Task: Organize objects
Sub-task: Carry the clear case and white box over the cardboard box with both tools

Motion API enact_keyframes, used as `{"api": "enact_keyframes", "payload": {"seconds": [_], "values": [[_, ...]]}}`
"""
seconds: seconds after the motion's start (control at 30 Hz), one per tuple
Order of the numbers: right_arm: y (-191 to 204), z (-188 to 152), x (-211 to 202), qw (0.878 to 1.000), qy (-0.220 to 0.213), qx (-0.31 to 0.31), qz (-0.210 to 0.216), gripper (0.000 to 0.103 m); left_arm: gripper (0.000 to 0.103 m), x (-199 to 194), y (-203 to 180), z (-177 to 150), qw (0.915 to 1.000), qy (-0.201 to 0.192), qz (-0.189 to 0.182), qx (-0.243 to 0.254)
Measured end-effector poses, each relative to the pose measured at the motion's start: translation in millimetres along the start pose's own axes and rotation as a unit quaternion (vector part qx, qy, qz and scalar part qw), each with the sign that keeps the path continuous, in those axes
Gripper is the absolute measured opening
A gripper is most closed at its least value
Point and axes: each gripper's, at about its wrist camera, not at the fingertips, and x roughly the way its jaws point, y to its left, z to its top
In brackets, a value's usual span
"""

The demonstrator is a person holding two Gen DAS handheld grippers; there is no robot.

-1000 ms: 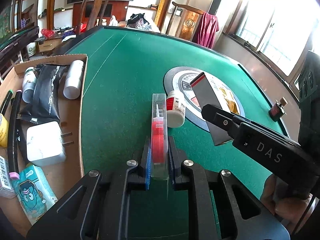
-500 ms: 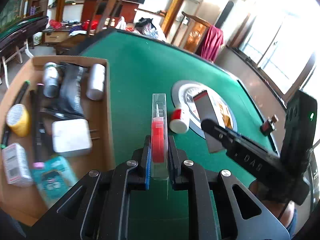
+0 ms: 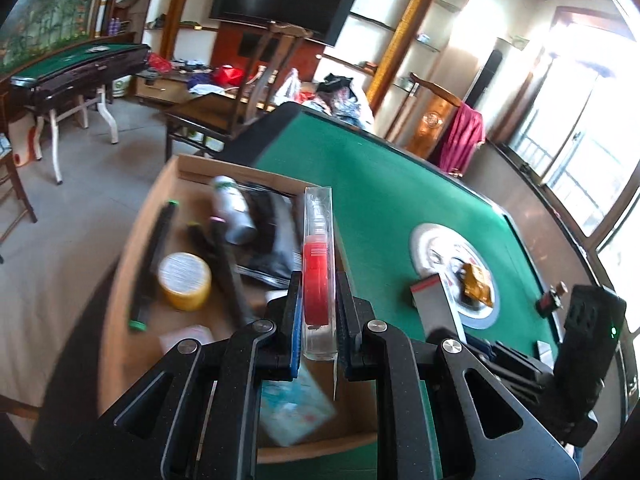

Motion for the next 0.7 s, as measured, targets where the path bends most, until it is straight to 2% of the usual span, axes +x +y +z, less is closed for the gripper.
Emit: {"api": "enact_keyframes", "payload": {"seconds": [0.23,0.37,0.7], "values": [[32,11,27,1.0,0.026,-0.011,0.013,0.026,0.014,9,46,25,0.9993,0.012,0.035,-0.009],[50,23,50,0.999,0.044,-0.012,0.02,0.026,0.014,25,70,37,0.9985,0.033,0.038,-0.022],[80,44,105,0.997,0.077,-0.025,-0.008,0.026,0.014,79,100,54,0.9943,0.095,0.039,-0.031]]}}
